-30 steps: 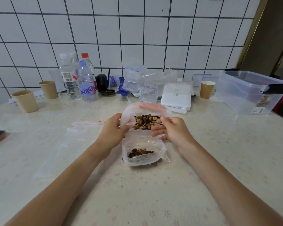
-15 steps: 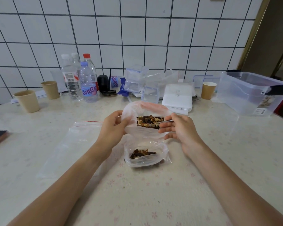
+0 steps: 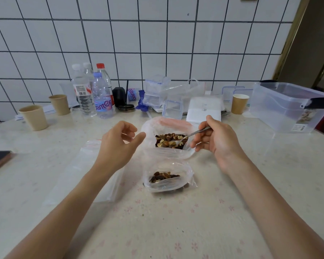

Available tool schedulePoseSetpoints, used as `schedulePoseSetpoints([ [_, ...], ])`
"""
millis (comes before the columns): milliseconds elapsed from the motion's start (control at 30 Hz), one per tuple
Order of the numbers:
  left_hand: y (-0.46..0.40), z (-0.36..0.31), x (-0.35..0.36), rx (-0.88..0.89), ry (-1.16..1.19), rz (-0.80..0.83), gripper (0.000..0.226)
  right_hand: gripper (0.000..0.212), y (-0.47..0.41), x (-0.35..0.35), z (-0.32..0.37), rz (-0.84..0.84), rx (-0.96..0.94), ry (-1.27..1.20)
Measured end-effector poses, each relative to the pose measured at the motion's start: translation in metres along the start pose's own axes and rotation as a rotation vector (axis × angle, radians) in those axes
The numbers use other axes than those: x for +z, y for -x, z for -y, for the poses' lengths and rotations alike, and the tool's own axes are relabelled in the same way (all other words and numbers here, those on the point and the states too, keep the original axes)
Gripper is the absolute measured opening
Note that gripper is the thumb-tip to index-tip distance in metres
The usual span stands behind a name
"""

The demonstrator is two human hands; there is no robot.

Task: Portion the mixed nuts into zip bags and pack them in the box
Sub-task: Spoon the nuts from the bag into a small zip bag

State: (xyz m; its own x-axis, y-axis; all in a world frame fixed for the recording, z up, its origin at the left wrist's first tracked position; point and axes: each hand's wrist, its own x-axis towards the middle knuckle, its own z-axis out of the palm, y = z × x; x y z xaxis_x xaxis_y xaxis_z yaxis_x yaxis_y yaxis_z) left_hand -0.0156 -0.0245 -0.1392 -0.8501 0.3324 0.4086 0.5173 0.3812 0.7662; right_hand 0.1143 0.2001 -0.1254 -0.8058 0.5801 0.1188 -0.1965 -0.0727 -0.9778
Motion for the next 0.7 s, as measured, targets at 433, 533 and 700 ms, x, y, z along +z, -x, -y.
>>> schedulePoseSetpoints([
  [433, 0.016, -0.012, -0.009, 0.032, 0.040, 0.654, 0.010, 0.048, 0.019, 0.001, 0.016, 0.147, -0.246, 0.498],
  [533, 0.013, -0.012, -0.012, 0.015, 0.141, 0.658, 0.021, 0.049, 0.028, 0.006, 0.018, 0.188, -0.399, 0.533],
  [700, 0.011, -0.010, -0.016, -0.015, 0.217, 0.692, 0.025, 0.053, 0.041, 0.018, 0.020, 0.179, -0.632, 0.608],
])
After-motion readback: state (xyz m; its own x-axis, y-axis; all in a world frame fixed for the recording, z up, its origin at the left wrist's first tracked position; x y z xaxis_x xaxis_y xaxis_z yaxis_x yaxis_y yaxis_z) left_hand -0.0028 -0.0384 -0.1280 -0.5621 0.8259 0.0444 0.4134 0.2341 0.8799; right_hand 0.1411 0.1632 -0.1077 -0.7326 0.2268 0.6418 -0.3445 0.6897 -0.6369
